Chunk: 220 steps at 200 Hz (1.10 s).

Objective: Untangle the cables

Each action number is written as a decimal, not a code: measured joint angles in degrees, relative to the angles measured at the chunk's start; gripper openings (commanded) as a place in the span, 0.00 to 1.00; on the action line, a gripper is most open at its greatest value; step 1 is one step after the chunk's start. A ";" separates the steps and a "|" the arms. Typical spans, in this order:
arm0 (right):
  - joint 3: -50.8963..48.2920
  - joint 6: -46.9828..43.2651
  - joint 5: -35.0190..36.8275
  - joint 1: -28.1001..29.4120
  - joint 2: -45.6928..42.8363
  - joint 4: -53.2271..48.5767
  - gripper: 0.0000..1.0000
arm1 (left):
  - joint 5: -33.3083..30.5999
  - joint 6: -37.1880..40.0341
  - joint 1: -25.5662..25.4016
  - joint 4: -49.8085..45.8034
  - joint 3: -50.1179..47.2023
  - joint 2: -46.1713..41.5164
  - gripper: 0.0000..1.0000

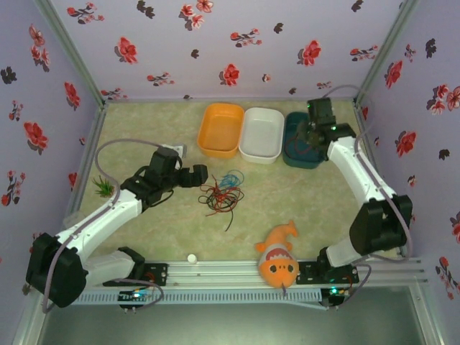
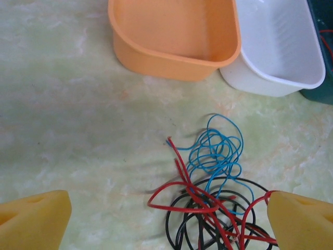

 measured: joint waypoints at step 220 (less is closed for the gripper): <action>-8.02 20.72 -17.31 31.63 8.28 1.16 0.36 | 3.63 -7.93 0.00 4.20 -5.95 4.02 0.89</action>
